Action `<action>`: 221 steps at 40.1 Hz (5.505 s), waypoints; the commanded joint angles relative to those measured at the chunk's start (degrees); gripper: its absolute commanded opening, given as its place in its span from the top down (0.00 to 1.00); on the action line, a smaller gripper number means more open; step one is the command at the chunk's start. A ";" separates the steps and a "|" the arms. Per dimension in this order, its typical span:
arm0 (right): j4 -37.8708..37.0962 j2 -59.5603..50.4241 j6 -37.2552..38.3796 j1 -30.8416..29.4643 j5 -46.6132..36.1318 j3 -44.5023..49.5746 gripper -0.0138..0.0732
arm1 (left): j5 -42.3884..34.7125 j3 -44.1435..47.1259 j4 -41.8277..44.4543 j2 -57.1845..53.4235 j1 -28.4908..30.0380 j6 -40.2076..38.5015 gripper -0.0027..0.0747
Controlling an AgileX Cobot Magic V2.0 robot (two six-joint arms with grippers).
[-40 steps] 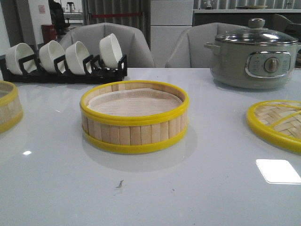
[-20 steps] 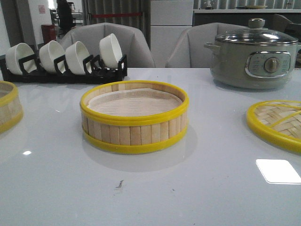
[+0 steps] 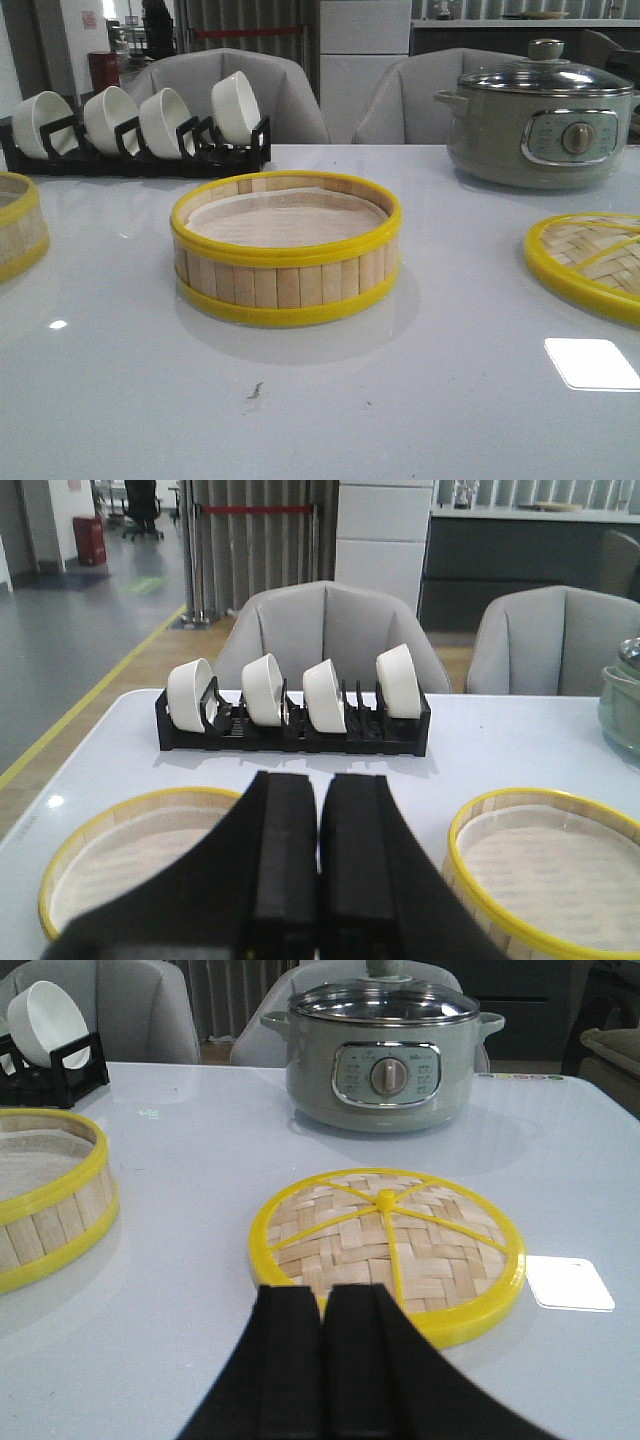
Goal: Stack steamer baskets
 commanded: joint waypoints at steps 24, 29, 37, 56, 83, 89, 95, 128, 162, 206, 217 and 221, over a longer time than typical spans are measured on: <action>0.04 -1.13 -0.45 -0.28 -4.75 -0.86 0.78 | 32.78 -44.45 -0.97 42.44 -0.71 1.02 0.86; 0.04 -1.13 -0.45 -0.28 -4.75 -0.86 0.78 | 31.05 -44.45 0.92 44.70 -0.71 1.05 0.86; 0.04 -1.13 -0.45 -0.28 -4.75 -0.86 0.78 | 26.87 -44.57 3.29 46.03 -0.71 1.15 0.86; 0.04 -1.13 -0.45 -0.28 -4.75 -0.86 0.78 | 21.55 -44.57 3.28 46.03 -0.71 1.15 0.86; 5.81 -1.13 1.34 -0.16 -12.77 -2.60 0.78 | 20.08 -44.57 3.73 46.15 -0.71 1.15 0.86; 1.31 1.44 0.04 -0.16 -5.28 -15.47 0.78 | 19.29 -44.57 3.96 46.15 -0.71 1.15 0.86; 0.47 16.70 0.04 -0.16 5.59 -29.63 0.78 | 18.87 -44.57 3.12 46.15 -0.71 1.15 0.86; 5.04 53.03 0.04 -0.16 13.79 -53.10 0.78 | 20.32 -44.57 4.56 46.15 -0.71 1.39 0.86; -0.20 53.73 0.03 -0.22 14.54 -53.10 0.42 | 22.83 -44.57 -0.86 51.90 -0.71 4.48 0.35; -0.20 54.76 0.03 -0.22 16.33 -53.10 0.42 | 15.70 -47.27 2.41 80.43 -0.48 3.74 0.38; -0.20 54.76 0.03 -0.22 16.33 -53.10 0.42 | 15.73 -47.63 3.35 84.08 -0.48 2.27 0.38; -0.20 54.76 0.03 -0.22 16.33 -53.10 0.42 | 15.95 -48.11 3.35 85.41 -0.48 2.27 0.38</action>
